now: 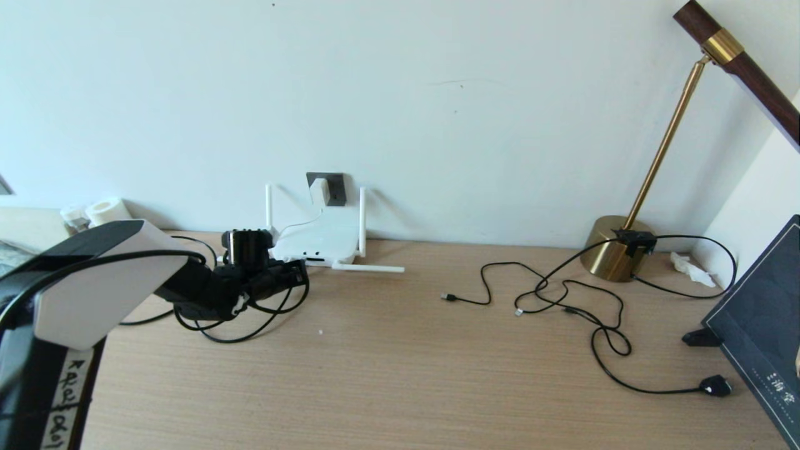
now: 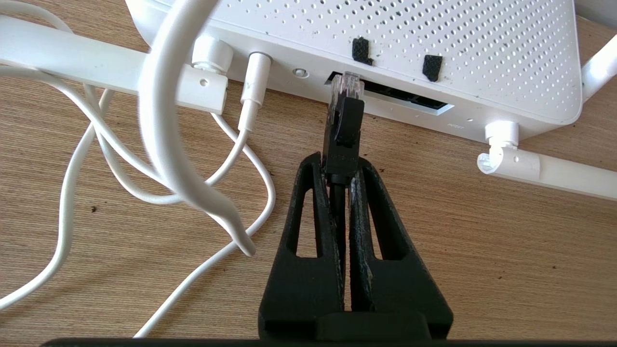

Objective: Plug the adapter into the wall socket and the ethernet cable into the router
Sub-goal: Align cable and router interface

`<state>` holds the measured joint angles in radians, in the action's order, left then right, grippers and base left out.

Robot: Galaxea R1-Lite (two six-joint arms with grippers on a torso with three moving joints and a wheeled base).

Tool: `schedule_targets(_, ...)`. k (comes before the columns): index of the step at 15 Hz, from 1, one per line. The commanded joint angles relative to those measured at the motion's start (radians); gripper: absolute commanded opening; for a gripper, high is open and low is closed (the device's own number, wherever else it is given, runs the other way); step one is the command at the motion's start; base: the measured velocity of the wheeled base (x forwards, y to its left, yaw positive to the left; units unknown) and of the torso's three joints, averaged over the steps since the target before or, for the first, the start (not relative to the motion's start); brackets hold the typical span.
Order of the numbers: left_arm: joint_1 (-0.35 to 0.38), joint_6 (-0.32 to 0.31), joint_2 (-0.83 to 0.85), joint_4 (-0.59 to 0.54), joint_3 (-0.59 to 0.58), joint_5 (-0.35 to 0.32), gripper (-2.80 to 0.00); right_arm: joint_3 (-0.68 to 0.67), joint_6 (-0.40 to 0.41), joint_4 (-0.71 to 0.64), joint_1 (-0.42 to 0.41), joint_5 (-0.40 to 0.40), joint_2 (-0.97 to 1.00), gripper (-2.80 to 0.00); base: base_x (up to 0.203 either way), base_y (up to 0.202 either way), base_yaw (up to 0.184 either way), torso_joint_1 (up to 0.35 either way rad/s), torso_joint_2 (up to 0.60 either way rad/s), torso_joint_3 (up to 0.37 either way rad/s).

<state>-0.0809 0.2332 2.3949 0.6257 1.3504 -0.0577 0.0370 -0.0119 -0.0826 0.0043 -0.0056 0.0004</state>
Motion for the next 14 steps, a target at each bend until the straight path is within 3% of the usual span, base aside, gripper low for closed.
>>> schedule_targets(1,0.000,0.002,0.001,0.003,-0.001,-0.001,-2.80,0.000,0.000,0.000,0.000,0.000,0.001,0.00,0.000,0.000,0.000,0.000,0.00,0.000)
schedule_targets(14,-0.007,0.002,-0.009,0.007,-0.010,-0.001,-2.80,0.000,0.000,0.000,0.000,0.001,0.001,0.00,0.000,0.000,0.000,0.000,0.00,0.000)
